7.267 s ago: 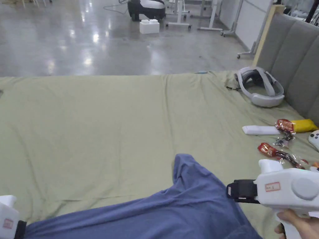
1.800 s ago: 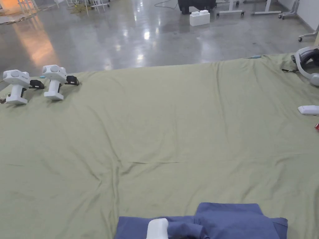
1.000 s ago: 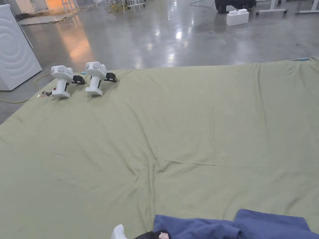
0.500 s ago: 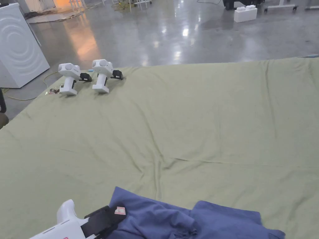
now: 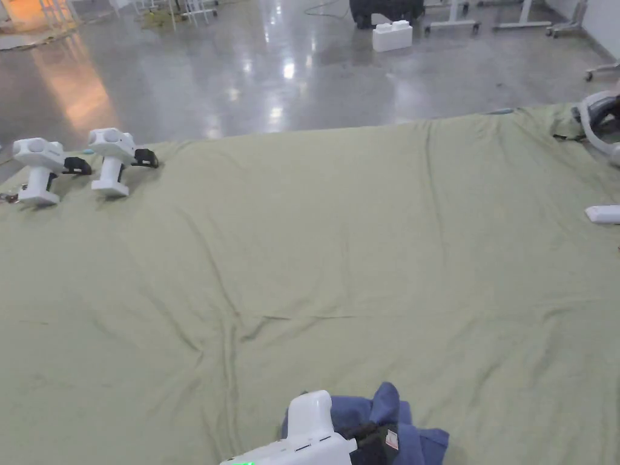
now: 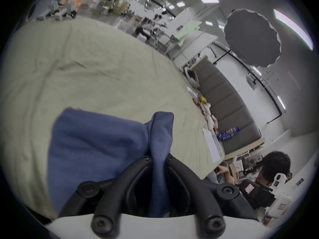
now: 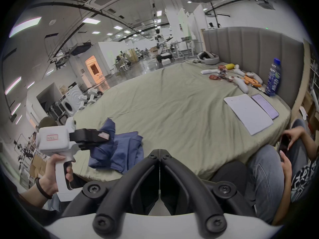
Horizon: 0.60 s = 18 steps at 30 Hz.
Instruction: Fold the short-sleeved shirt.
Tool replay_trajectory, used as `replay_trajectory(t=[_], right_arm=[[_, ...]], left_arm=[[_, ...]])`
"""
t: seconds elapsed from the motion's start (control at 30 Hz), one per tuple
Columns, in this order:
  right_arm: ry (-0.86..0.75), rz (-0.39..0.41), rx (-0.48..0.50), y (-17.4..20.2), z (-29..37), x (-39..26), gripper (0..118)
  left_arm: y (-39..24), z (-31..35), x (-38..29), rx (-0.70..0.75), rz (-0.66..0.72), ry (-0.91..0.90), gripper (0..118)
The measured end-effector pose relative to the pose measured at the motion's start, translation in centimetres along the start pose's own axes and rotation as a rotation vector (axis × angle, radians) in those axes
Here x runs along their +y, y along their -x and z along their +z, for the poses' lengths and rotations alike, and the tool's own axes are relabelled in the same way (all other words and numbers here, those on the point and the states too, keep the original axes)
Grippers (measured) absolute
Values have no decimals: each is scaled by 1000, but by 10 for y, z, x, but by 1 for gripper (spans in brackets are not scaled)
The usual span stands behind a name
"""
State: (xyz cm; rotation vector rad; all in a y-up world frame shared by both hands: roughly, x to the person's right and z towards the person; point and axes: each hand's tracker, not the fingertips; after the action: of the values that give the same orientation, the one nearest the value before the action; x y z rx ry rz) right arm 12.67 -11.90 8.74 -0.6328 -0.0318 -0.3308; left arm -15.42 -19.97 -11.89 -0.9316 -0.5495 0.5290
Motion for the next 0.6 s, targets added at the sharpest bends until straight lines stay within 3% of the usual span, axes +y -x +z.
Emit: replay_trajectory(t=[0.03,0.1,0.27,0.3,0.37,0.5,0.6], right_arm=[[3,-12,-16,-5,1,-1,2],[13,-27,-42,-15,2,-5,2],[33,-66,-64,-33,0,-9,2],[37,-79,-62,-35,-2,-9,2],[43,-85,-69,-37,-5,-8,2],[40,-90,-60,-36,-5,-6,2],[59,-50,-56,-34,-6,-8,2]], left_arm=[[-1,-8,-2,11,-4,27,29],[-1,-17,-2,28,-7,75,85],[5,28,10,-80,27,-61,75],[6,32,12,-58,28,-74,60],[10,24,11,-16,46,-72,5],[18,-26,-9,-58,114,76,4],[14,-65,-33,8,1,174,3]])
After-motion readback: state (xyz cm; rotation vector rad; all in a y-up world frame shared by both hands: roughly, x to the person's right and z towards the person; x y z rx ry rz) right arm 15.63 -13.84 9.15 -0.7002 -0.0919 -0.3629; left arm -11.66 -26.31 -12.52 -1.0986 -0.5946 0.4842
